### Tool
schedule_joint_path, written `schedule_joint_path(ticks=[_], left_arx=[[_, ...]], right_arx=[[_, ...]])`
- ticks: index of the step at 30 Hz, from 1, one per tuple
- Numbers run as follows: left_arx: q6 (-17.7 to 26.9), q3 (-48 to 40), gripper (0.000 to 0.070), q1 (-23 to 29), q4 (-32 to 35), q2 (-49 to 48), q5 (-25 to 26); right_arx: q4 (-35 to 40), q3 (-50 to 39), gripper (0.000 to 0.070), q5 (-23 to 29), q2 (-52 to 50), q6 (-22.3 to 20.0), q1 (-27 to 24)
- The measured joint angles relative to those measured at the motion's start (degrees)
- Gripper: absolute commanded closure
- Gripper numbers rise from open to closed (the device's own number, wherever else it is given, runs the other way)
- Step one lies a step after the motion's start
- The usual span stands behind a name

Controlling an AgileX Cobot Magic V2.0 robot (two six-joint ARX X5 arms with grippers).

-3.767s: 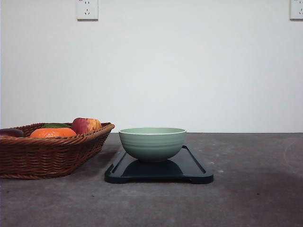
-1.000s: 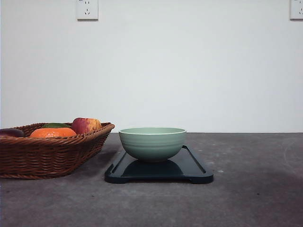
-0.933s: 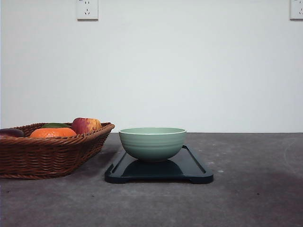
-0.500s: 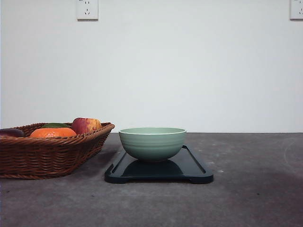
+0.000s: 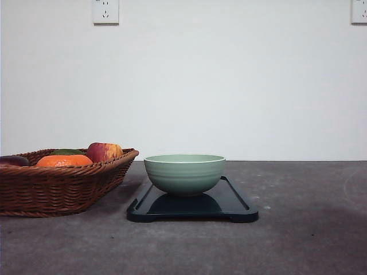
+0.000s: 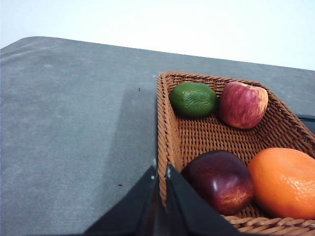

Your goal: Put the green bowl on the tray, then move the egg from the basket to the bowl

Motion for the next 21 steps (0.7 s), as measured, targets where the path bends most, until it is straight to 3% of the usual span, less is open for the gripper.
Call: schedule_joint_path(ticks=[21], left_arx=[[0.00, 0.00, 0.0677, 0.00, 0.00, 0.00, 0.00]], right_arx=[[0.00, 0.00, 0.0684, 0.00, 0.00, 0.00, 0.00]])
